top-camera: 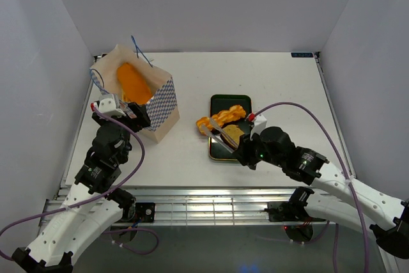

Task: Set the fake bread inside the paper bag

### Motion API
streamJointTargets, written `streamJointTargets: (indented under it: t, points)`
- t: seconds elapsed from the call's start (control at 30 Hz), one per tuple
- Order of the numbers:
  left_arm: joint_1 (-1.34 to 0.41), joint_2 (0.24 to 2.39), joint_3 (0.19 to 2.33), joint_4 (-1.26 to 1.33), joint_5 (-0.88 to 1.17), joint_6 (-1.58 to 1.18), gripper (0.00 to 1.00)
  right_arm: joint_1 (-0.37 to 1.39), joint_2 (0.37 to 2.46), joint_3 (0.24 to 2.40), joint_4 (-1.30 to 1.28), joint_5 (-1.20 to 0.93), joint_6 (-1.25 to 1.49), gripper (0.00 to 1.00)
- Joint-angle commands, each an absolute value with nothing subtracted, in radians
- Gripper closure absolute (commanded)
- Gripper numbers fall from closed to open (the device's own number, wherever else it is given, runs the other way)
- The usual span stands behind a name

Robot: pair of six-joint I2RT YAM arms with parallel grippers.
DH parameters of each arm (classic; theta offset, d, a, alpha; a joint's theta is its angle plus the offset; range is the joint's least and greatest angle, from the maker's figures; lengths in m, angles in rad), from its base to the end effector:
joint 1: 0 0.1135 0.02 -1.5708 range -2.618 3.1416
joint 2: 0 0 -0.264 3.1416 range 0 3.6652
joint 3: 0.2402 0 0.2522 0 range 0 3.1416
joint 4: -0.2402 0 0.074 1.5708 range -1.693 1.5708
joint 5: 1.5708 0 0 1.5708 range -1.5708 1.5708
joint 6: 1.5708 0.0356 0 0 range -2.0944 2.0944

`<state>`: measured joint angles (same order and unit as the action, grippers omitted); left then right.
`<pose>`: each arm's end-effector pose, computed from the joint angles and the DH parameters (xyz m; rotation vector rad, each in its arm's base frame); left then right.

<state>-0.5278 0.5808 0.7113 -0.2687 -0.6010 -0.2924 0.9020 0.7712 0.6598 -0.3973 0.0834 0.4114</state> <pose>0.1283 -0.0515 0.3355 -0.2449 1.6678 -0.1024 0.1117 0.1366 0.2766 -0.4725 2.1050 0.7021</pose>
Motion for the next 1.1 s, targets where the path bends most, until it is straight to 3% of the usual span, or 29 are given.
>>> streamJointTargets:
  t: [0.0, 0.33, 0.57, 1.07]
  points:
    - [-0.534, 0.580, 0.713, -0.268, -0.594, -0.288, 0.03, 0.963, 0.799, 0.681, -0.331, 0.169, 0.393, 0.56]
    - [-0.534, 0.583, 0.713, -0.267, -0.592, -0.285, 0.03, 1.242, 0.988, 0.808, -0.413, 0.532, 0.376, 0.55]
    - [-0.534, 0.580, 0.715, -0.265, -0.589, -0.285, 0.03, 1.319, 1.092, 0.854, -0.457, 0.668, 0.390, 0.55]
    - [-0.534, 0.571, 0.715, -0.265, -0.581, -0.285, 0.03, 1.347, 1.212, 0.887, -0.469, 0.721, 0.377, 0.52]
